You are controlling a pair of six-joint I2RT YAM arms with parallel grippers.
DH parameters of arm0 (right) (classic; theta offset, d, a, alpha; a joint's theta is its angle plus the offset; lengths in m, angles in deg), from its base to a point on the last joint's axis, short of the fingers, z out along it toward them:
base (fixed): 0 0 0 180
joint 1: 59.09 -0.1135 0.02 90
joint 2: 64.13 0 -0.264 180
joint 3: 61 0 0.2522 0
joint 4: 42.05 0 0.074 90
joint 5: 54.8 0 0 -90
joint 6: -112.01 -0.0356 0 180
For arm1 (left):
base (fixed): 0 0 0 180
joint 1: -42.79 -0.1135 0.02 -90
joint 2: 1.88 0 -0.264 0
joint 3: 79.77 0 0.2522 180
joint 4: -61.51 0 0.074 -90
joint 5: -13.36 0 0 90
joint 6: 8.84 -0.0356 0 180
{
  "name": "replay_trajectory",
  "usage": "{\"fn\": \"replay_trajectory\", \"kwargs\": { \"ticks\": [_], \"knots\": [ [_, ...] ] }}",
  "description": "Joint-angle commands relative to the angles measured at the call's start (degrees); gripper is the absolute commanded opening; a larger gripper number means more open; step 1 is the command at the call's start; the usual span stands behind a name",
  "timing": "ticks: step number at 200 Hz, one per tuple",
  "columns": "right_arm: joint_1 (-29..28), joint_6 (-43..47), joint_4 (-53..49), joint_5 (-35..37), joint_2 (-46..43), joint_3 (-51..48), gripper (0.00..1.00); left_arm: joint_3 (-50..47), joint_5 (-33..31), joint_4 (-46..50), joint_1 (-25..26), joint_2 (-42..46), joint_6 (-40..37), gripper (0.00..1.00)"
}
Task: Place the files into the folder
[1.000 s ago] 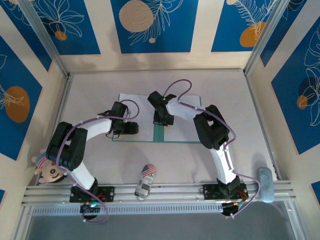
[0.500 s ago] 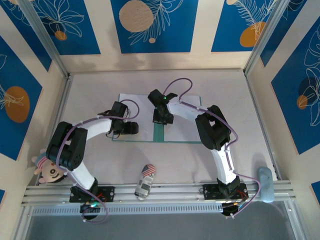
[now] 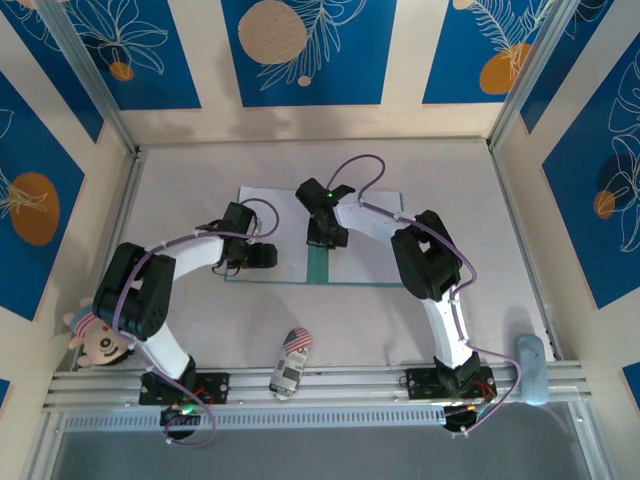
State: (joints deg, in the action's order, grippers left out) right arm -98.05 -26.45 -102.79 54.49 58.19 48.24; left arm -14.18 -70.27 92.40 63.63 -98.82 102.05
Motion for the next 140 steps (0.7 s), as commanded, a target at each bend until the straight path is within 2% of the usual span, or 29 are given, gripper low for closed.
{"fn": "replay_trajectory", "kwargs": {
  "ticks": [1,140],
  "knots": [
    [1.25,0.63,-6.09,4.72,-0.03,-0.30,0.08,-3.23,0.75,6.72,-1.07,-5.27,0.12,0.77],
    [1.76,-1.86,-5.40,3.23,3.01,-2.74,0.08,-3.12,0.88,6.95,-1.07,-5.53,0.11,0.77]
  ]
}}
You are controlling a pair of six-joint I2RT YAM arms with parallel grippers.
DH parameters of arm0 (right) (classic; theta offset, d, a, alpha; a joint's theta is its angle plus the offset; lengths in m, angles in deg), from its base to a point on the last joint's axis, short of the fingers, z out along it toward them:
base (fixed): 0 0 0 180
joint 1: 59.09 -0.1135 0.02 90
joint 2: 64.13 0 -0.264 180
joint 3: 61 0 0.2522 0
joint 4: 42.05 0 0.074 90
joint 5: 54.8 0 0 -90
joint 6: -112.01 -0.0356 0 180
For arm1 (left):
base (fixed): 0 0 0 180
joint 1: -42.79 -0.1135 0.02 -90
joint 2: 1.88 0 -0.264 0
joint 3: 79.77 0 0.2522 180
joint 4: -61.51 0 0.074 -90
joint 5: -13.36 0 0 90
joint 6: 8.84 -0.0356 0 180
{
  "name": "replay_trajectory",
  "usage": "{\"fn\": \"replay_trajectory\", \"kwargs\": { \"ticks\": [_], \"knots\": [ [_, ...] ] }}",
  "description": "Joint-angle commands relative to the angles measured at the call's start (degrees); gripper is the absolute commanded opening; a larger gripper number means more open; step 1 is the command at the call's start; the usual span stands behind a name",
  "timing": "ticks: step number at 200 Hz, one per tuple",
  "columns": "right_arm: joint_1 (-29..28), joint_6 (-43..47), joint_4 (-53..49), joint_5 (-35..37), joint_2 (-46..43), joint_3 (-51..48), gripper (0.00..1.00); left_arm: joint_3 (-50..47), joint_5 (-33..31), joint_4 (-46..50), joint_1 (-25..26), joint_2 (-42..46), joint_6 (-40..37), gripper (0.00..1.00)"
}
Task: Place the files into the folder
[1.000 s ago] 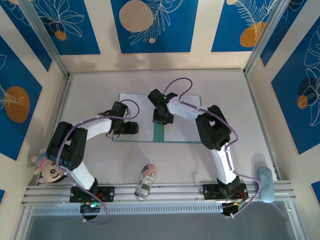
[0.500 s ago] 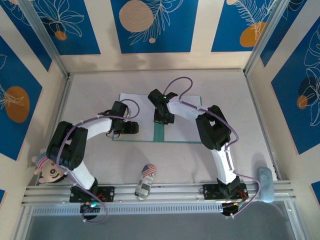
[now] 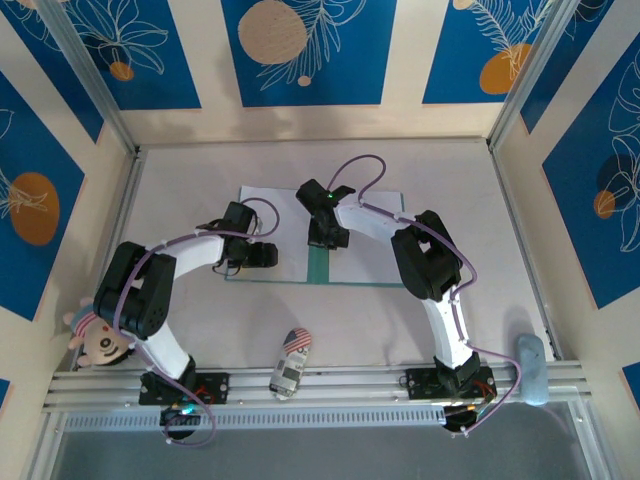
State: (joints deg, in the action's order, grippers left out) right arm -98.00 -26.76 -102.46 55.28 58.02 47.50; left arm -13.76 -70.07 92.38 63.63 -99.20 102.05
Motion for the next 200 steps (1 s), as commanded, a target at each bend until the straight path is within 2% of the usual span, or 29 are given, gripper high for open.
{"fn": "replay_trajectory", "kwargs": {
  "ticks": [1,111,200],
  "knots": [
    [1.68,-1.57,-5.73,2.48,3.23,-2.01,0.08,-3.50,0.62,6.93,-1.07,-5.16,0.12,0.77],
    [1.82,0.84,-5.42,3.74,1.63,-0.21,0.07,-3.30,0.55,7.04,-1.07,-5.53,0.12,0.77],
    [2.84,-1.15,-3.85,0.28,3.88,-2.89,0.07,-3.30,0.55,7.13,-1.06,-5.51,0.12,0.77]
  ]
}}
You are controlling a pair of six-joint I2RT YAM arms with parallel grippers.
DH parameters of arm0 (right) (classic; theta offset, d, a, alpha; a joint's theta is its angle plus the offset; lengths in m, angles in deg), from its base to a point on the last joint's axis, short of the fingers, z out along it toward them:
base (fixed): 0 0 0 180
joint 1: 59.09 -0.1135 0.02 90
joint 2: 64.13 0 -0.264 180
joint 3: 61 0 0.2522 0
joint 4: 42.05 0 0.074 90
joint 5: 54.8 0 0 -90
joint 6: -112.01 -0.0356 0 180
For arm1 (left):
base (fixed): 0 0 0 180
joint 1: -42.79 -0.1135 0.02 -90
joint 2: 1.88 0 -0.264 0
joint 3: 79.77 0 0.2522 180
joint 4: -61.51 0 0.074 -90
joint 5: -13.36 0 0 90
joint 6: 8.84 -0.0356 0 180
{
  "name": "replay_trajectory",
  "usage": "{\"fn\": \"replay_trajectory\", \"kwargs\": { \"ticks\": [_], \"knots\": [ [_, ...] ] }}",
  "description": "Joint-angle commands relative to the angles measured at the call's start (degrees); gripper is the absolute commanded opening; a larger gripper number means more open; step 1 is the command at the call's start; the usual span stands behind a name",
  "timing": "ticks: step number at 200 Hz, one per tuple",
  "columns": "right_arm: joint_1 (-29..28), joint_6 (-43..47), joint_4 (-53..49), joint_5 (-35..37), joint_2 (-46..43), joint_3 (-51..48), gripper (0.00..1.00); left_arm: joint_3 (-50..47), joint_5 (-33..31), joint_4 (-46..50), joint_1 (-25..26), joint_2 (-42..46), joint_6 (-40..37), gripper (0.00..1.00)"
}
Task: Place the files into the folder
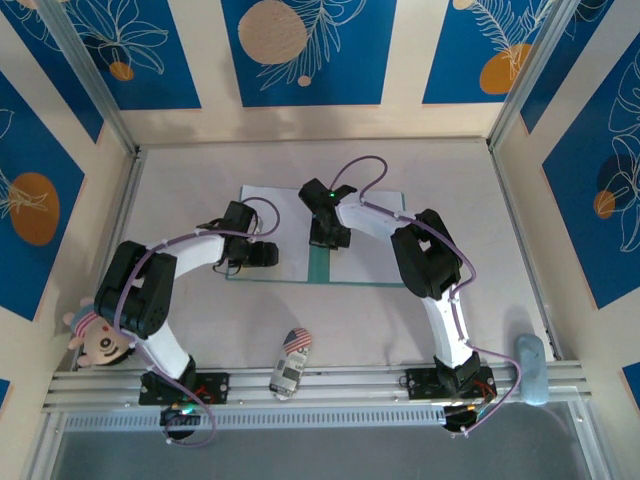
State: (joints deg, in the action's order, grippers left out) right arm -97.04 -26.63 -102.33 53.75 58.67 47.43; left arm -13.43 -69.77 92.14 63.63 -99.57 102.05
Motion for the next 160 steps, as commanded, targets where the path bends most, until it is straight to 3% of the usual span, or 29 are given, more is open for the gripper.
{"fn": "replay_trajectory", "kwargs": {
  "ticks": [1,160],
  "knots": [
    [1.85,-1.32,-4.00,1.78,3.27,-2.83,0.07,-3.67,0.24,7.38,-1.06,-5.14,0.08,0.77],
    [1.59,-0.20,-4.15,-0.02,5.10,-0.31,0.07,-3.64,0.16,7.39,-1.08,-5.23,0.12,0.77]
  ]
}}
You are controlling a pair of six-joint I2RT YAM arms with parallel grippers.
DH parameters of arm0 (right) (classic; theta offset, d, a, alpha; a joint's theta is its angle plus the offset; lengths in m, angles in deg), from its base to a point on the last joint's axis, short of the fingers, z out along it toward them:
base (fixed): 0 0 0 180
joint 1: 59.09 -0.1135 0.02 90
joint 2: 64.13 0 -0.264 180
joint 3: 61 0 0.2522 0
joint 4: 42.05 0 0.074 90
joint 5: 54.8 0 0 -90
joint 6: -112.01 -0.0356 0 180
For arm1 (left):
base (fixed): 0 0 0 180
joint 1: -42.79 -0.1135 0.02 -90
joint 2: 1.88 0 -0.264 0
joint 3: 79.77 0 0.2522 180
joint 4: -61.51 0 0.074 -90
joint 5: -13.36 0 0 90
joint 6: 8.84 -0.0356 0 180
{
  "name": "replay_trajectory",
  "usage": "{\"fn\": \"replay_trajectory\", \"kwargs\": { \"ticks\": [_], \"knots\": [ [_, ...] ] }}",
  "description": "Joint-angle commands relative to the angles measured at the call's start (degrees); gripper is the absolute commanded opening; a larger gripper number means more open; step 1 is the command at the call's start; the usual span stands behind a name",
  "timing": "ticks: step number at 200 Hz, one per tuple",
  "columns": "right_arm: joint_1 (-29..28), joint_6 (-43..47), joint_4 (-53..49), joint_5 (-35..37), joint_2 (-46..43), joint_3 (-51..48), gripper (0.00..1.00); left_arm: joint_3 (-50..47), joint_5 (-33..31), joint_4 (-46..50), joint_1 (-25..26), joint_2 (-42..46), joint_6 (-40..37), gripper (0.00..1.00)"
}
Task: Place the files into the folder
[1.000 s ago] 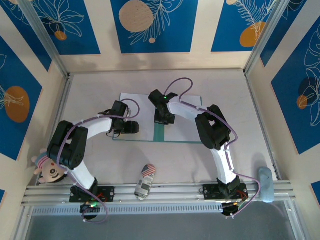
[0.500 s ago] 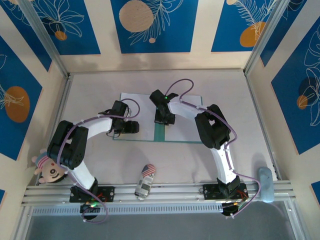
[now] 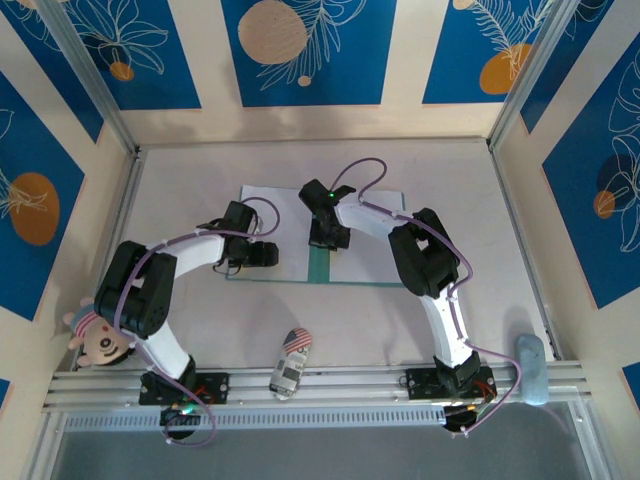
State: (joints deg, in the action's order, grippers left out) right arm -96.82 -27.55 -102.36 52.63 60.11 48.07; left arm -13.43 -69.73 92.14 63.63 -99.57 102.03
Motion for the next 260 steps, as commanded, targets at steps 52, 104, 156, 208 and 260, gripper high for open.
{"fn": "replay_trajectory", "kwargs": {
  "ticks": [52,104,156,208,260],
  "knots": [
    [1.48,1.65,-6.25,2.91,0.42,1.58,0.08,-3.46,0.05,7.40,-1.08,-5.49,0.14,0.77],
    [1.61,2.34,-8.39,4.23,-1.48,3.36,0.08,-3.36,0.03,7.56,-1.15,-5.68,0.14,0.77],
    [1.94,3.81,-11.03,5.59,-3.04,5.87,0.12,-3.32,-0.24,7.59,-1.19,-5.65,0.23,0.77],
    [2.35,5.30,-12.66,5.33,-3.26,9.31,0.20,-3.12,-0.24,7.75,-1.09,-5.93,0.19,0.78],
    [2.52,6.75,-13.93,4.65,-4.49,12.51,0.27,-3.12,-0.58,7.96,-1.15,-5.79,0.34,0.78]
  ]
}}
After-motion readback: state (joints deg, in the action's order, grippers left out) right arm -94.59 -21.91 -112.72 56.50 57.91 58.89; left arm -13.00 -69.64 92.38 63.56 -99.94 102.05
